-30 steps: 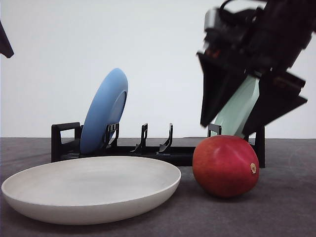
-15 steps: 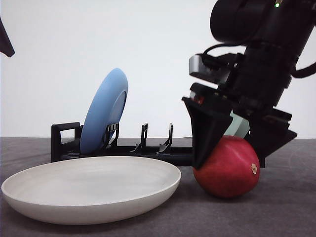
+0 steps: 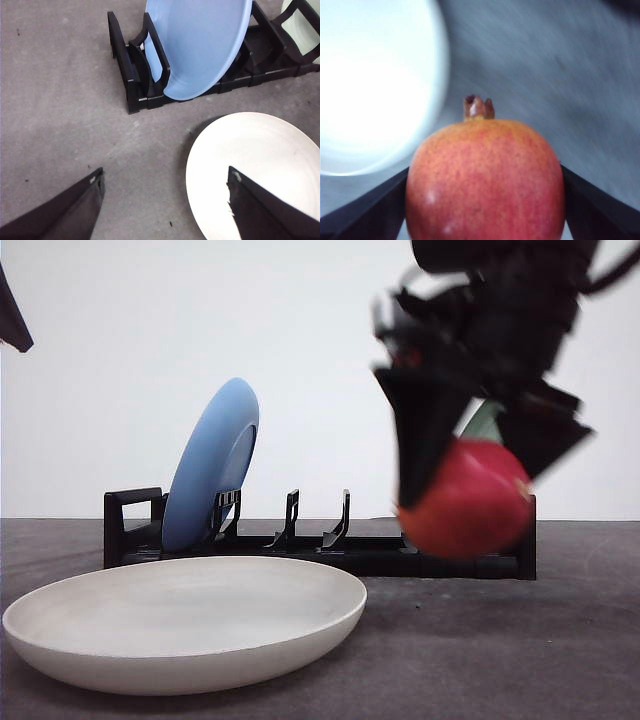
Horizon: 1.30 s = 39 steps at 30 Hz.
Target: Place pomegranate in white plate
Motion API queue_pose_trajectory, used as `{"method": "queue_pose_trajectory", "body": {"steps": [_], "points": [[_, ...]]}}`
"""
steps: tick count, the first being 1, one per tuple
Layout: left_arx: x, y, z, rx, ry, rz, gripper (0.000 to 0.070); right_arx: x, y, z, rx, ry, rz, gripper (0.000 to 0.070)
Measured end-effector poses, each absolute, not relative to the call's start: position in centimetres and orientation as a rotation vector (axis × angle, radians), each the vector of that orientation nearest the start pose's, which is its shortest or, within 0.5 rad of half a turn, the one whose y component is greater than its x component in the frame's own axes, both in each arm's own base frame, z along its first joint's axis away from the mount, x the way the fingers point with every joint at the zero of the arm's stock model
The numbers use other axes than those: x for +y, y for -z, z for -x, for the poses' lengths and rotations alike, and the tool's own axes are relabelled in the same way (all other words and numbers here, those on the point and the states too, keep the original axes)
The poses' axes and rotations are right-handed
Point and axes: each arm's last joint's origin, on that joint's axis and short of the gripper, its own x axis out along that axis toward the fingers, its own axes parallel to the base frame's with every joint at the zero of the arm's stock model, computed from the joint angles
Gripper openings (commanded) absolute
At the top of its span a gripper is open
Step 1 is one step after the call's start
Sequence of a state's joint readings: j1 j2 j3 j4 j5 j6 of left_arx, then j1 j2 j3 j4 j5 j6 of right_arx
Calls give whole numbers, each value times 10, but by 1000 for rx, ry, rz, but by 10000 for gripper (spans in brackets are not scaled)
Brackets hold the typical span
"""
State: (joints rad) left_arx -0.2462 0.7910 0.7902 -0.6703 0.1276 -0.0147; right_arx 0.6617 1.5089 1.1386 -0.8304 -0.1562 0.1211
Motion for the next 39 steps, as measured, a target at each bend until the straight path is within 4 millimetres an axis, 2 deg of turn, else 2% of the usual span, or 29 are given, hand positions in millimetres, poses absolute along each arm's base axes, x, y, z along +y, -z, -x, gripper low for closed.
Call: {"method": "queue_pose_trajectory", "body": {"steps": [3, 6, 13, 20, 32, 39], "points": [[-41, -291, -150, 671, 355, -26, 470, 197, -255, -219, 1180, -708, 238, 450], [-41, -291, -150, 671, 355, -26, 470, 215, -254, -216, 1141, -764, 261, 450], [-41, -291, -150, 671, 355, -26, 470, 254, -233, -214, 1082, -857, 294, 450], [-41, -291, -150, 672, 355, -25, 470, 280, -209, -216, 1046, -907, 307, 451], [-41, -291, -150, 671, 355, -25, 470, 290, -191, -219, 1054, -912, 315, 453], [-41, -291, -150, 671, 355, -25, 470, 291, -191, -218, 1053, -915, 317, 522]]}}
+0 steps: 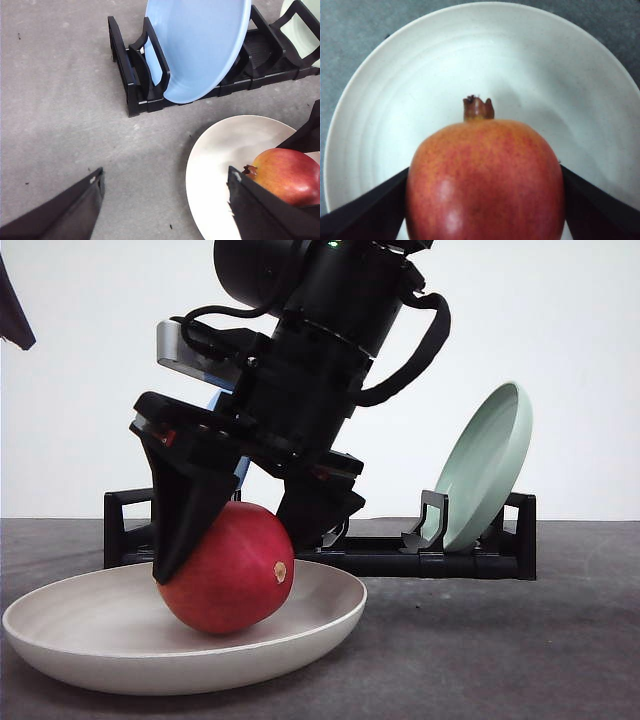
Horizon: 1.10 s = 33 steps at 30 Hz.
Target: Place pomegranate in white plate
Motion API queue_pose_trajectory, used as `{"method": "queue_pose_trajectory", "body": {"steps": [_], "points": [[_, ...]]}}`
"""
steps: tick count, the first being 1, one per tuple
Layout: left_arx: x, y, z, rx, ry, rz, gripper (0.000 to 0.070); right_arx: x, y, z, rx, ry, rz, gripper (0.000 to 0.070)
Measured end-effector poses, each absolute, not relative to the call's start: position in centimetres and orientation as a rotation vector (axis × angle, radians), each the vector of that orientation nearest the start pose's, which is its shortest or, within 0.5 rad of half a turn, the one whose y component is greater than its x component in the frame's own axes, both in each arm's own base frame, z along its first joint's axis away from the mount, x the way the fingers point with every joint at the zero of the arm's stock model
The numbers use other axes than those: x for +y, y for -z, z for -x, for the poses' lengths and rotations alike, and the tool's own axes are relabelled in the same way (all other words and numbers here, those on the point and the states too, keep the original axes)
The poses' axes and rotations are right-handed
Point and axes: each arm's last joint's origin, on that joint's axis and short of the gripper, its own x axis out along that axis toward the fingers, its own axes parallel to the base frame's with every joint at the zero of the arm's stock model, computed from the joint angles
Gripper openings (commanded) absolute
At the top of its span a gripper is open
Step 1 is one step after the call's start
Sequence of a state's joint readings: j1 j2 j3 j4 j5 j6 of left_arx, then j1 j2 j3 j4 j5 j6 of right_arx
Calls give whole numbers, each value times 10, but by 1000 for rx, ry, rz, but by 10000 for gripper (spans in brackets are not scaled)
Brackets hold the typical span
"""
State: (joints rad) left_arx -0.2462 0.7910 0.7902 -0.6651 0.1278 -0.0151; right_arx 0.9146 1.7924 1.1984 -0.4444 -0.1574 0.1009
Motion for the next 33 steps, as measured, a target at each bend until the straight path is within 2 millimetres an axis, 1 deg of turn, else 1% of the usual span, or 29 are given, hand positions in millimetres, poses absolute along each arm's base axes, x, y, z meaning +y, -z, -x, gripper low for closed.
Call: {"method": "queue_pose_trajectory", "body": {"steps": [7, 11, 13, 16, 20, 23, 26, 30, 33], "points": [[-41, -291, -150, 671, 355, -25, 470, 292, -191, -217, 1053, -922, 318, 624], [-41, -291, -150, 672, 355, -25, 470, 291, -194, -215, 1060, -922, 320, 626], [-41, -291, -150, 671, 355, -25, 470, 288, -203, -213, 1054, -924, 318, 625], [-41, -291, -150, 671, 355, -25, 470, 281, -224, -208, 1015, -932, 308, 625], [-41, -291, -150, 671, 355, -25, 470, 265, -251, -203, 951, -926, 324, 624], [-41, -291, -150, 671, 355, -25, 470, 252, -259, -203, 914, -922, 333, 624], [-41, -291, -150, 671, 355, -25, 470, 233, -254, -206, 919, -888, 331, 624], [-41, -291, -150, 671, 355, -25, 470, 206, -241, -208, 914, -830, 301, 623], [-41, -291, -150, 671, 355, -25, 470, 182, -234, -204, 878, -788, 265, 620]]}}
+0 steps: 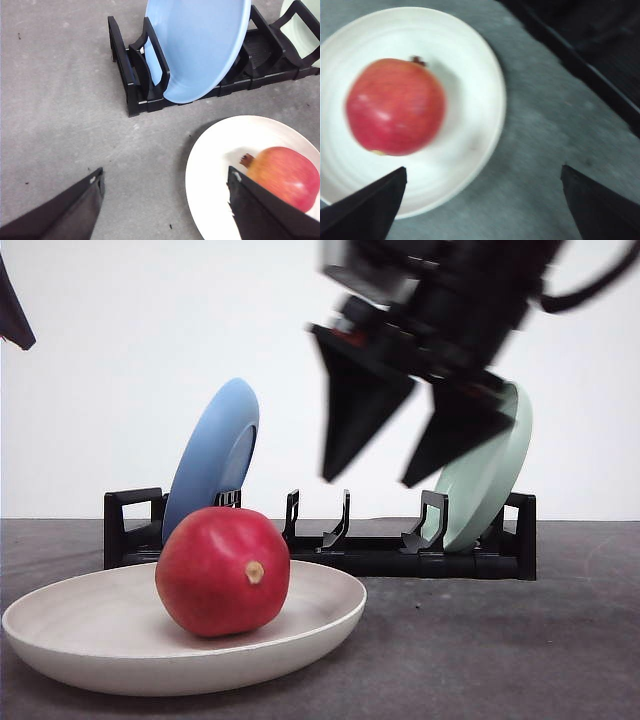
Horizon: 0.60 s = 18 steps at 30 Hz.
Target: Place pomegranate in white plate
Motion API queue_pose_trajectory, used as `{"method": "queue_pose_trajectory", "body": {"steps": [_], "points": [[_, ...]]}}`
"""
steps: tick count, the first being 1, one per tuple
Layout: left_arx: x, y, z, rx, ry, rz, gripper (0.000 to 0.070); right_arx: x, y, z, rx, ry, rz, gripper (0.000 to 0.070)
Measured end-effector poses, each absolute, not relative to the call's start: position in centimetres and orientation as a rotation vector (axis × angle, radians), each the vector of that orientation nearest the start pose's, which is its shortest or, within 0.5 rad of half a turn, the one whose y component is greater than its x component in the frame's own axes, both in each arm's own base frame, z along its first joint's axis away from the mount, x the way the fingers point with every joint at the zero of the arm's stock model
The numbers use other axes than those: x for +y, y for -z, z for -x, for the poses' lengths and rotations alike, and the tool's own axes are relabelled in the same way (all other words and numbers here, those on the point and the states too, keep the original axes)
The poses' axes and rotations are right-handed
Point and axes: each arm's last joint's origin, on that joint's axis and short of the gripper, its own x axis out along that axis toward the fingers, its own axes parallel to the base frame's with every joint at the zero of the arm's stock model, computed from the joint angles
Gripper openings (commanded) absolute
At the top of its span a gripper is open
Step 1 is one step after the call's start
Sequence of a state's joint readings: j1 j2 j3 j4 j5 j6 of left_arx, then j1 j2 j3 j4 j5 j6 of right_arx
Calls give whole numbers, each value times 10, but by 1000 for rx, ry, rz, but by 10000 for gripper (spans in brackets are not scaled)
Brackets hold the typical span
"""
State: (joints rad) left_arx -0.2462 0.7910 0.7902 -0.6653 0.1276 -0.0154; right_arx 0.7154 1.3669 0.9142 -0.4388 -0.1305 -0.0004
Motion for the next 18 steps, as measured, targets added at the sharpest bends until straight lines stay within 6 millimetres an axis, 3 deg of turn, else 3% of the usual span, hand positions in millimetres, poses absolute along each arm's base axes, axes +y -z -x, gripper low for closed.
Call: {"method": "queue_pose_trajectory", "body": {"steps": [7, 13, 17, 18], "points": [[-41, -291, -150, 671, 355, -25, 470, 132, -225, -191, 827, -671, 182, 618], [-41, -291, -150, 672, 355, -25, 470, 94, -234, -186, 761, -533, 73, 618], [-41, -291, -150, 671, 354, -24, 470, 81, -241, -186, 714, -469, 12, 617], [-41, -291, -150, 671, 354, -24, 454, 80, -243, -187, 699, -465, 0, 583]]}}
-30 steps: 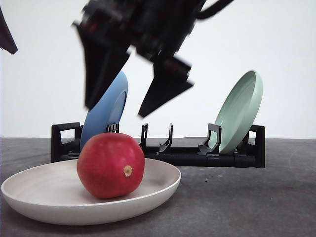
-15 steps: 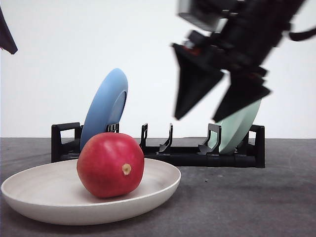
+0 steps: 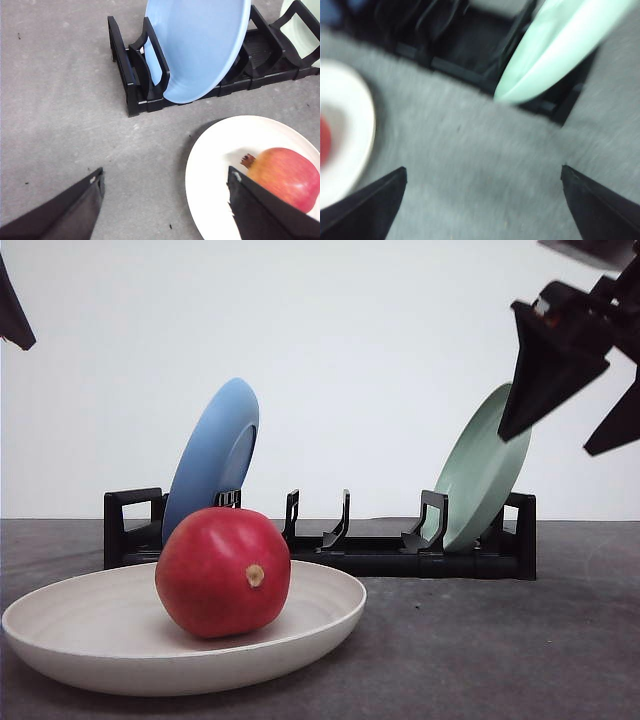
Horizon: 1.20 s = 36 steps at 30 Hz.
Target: Place pomegranate in white plate
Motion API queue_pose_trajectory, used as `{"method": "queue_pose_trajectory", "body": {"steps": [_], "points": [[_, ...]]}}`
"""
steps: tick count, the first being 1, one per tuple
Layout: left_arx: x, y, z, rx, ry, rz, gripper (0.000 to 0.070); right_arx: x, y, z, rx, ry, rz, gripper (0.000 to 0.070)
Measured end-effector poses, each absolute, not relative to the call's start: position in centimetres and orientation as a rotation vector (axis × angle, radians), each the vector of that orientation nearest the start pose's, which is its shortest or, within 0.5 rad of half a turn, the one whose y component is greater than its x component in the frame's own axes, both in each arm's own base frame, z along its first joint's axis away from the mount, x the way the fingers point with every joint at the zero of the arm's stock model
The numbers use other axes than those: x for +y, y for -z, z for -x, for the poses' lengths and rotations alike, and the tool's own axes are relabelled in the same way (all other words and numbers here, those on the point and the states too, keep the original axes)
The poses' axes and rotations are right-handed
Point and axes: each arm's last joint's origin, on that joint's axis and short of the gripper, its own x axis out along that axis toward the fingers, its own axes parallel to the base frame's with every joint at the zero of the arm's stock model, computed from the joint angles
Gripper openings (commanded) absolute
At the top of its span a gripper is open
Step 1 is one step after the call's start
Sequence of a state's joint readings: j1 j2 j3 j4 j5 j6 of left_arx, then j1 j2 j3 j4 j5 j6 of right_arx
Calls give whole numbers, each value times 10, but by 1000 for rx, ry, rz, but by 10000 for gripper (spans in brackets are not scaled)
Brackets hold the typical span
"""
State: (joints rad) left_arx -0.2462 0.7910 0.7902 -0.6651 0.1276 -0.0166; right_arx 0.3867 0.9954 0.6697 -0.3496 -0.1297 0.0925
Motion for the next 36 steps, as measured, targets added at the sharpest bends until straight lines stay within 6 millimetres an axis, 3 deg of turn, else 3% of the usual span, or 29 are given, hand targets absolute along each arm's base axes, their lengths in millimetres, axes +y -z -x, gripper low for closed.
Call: {"method": "queue_pose_trajectory", "body": {"steps": [1, 2, 3, 4, 6, 30, 36], "points": [[-41, -291, -150, 672, 354, -23, 421, 80, -245, -187, 686, -461, -11, 514], [-41, -291, -150, 672, 354, -22, 269, 79, -245, -187, 682, -458, -19, 273], [-41, -291, -150, 672, 353, -22, 134, 79, -245, -188, 681, -455, -24, 105], [-41, -291, -150, 672, 353, -21, 33, 79, -245, -188, 682, -453, -25, 33], [-41, -291, -150, 673, 353, -18, 0, 79, -245, -188, 682, -452, -25, 13], [-38, -291, -148, 659, 331, 8, 0, 80, -249, -190, 636, -458, -32, 12], [-22, -264, -134, 539, 256, 16, 0, 80, -250, -191, 618, -460, -34, 12]]}}
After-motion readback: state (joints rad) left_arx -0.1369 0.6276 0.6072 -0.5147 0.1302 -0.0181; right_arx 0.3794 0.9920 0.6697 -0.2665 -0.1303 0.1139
